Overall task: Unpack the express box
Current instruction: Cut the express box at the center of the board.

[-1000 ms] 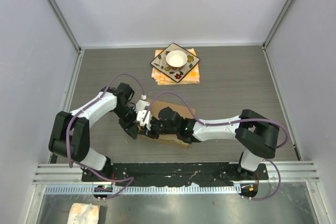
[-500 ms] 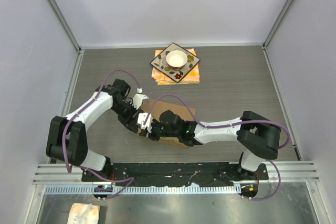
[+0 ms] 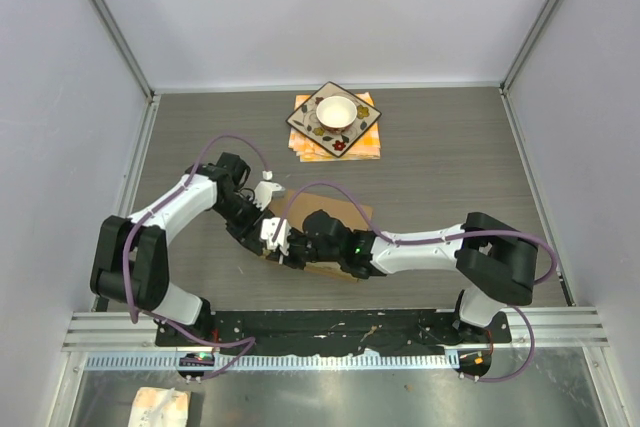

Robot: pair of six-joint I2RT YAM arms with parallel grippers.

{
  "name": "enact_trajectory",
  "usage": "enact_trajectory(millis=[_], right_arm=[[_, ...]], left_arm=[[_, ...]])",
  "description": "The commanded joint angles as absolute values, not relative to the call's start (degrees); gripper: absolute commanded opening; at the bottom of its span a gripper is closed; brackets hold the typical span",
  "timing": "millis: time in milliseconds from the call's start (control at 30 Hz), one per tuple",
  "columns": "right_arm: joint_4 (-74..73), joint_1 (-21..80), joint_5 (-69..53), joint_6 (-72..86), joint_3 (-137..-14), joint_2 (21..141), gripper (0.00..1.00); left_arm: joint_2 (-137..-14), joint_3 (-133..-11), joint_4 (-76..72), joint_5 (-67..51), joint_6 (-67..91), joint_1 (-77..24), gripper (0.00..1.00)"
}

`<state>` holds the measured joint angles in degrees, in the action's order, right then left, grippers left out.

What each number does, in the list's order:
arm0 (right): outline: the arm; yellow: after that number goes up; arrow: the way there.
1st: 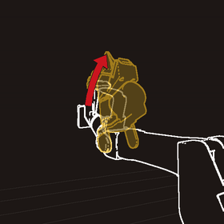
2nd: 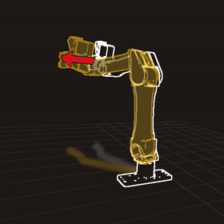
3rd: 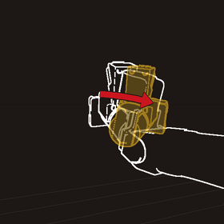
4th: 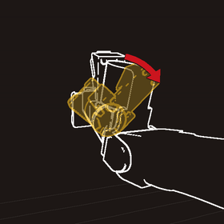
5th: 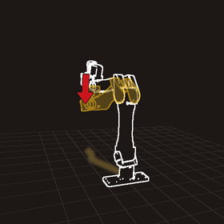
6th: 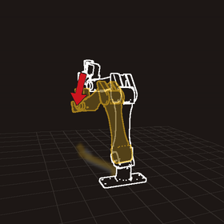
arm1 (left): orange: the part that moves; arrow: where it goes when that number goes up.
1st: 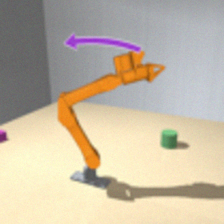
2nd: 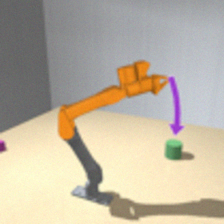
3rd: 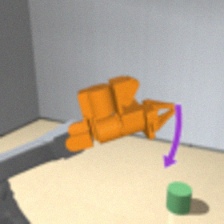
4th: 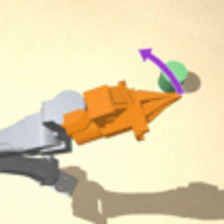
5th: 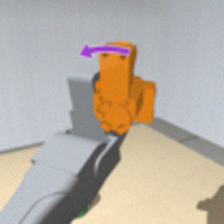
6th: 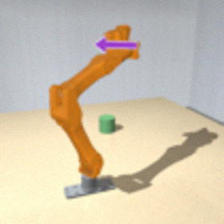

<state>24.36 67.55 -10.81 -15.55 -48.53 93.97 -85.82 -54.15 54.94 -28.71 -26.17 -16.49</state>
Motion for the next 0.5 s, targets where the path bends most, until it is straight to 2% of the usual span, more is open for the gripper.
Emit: enact_trajectory(millis=[0, 467], right_arm=[[18.7, 67.7, -12.2, -17.1, -50.4, 92.9, 0.01], [20.6, 67.8, -15.0, -16.8, -55.6, 93.4, 0.01]], left_arm=[[-86.6, -51.7, 50.8, -20.7, -29.4, -16.6, 0.48], [-87.8, -51.1, 49.2, -18.5, -29.8, -16.6, 0.45]])
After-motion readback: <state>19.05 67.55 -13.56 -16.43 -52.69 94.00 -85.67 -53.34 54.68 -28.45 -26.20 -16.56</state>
